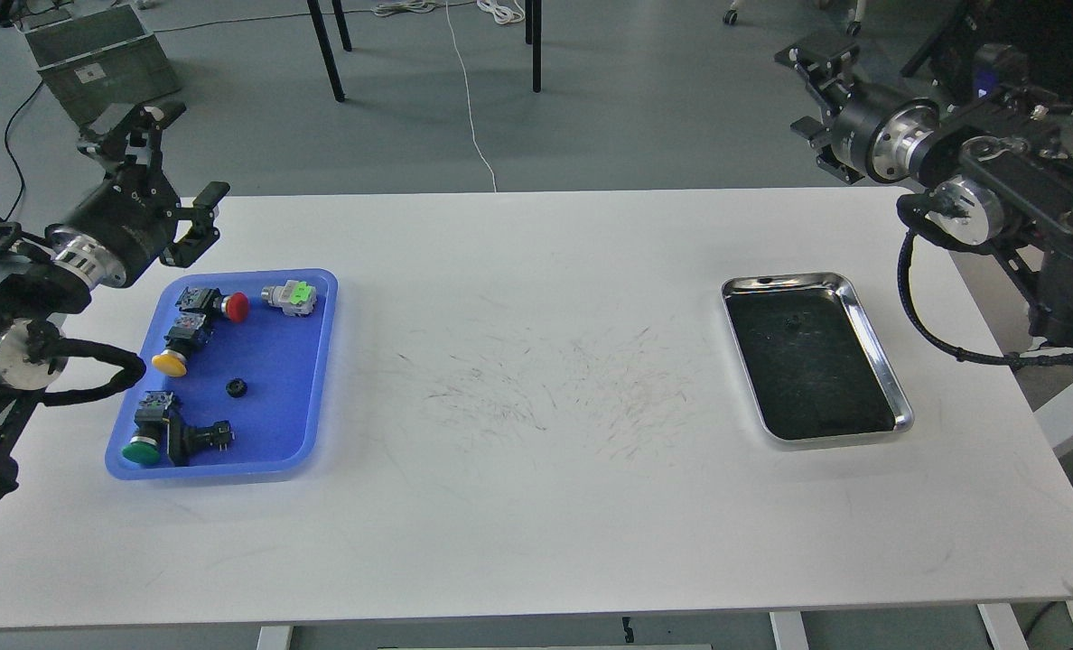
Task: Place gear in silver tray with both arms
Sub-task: 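Lift the right gripper away from the silver tray, then grasp a second black gear in the blue tray with the left gripper, then carry the second gear to the table center and release it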
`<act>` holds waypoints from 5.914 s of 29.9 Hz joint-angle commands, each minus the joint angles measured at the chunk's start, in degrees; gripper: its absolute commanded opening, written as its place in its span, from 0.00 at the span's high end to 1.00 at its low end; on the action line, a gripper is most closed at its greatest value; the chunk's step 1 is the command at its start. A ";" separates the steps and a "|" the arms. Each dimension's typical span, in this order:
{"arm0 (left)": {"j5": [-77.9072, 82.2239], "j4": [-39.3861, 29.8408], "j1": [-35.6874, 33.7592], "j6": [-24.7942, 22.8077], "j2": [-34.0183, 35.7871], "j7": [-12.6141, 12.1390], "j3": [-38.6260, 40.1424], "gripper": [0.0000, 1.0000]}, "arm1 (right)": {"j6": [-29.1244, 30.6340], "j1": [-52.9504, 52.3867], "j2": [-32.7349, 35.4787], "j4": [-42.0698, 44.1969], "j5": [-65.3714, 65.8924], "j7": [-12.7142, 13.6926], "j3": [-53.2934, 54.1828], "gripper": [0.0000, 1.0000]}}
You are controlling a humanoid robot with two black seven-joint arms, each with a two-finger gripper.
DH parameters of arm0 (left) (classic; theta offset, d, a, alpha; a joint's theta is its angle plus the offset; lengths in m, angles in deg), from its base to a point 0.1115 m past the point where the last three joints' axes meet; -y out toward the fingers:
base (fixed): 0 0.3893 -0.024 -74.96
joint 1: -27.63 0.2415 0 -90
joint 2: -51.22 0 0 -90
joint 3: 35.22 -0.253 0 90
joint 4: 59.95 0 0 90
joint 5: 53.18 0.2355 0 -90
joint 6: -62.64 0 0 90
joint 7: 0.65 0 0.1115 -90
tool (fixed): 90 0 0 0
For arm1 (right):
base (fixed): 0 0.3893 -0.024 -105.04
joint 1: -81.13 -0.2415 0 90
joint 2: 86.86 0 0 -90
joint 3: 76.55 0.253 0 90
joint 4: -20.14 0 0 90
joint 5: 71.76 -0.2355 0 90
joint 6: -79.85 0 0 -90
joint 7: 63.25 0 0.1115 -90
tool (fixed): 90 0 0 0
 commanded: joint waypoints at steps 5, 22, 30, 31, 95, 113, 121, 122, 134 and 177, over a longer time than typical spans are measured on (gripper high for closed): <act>9.30 -18.65 1.84 -0.07 11.04 -7.60 -7.37 0.02 | 11.35 14.46 2.21 0.20 -28.22 -1.72 20.03 0.09; 65.45 -22.53 1.31 -7.11 17.83 -4.52 -16.87 0.02 | 18.54 33.99 -0.61 -0.33 -39.94 -2.33 24.35 0.06; 75.76 -17.62 1.48 -3.60 15.63 -1.36 -23.99 0.03 | 18.54 34.17 -2.01 -0.24 -39.67 -2.60 24.18 0.06; 75.76 -16.57 1.48 -2.63 15.54 -1.09 -25.05 0.03 | 18.54 34.17 -2.01 -0.24 -39.67 -2.60 24.00 0.06; 74.54 -2.92 -10.10 4.15 11.22 4.71 -34.20 0.92 | 18.54 33.38 -1.93 -2.09 -39.32 -2.68 23.56 0.06; 66.09 -12.44 -22.42 -1.57 -16.25 -11.28 -34.99 0.92 | 18.54 33.11 -0.96 -1.83 -39.23 -2.60 23.74 0.06; 66.35 1.45 -22.42 2.91 -35.61 -11.55 -40.52 0.92 | 18.54 32.94 -0.96 -1.91 -39.23 -2.60 24.00 0.06; 66.70 2.77 -22.42 3.17 -35.61 -11.55 -40.87 0.92 | 18.54 32.76 -0.96 -1.91 -39.23 -2.60 24.00 0.06; 69.86 8.14 -17.07 5.90 -35.61 -11.73 -45.53 0.92 | 18.54 32.67 -0.96 -1.91 -39.23 -2.60 24.00 0.06; 53.70 1.90 -14.86 17.41 -35.61 -10.76 -29.39 0.02 | 18.54 32.59 -0.87 -2.61 -39.23 -2.60 24.00 0.06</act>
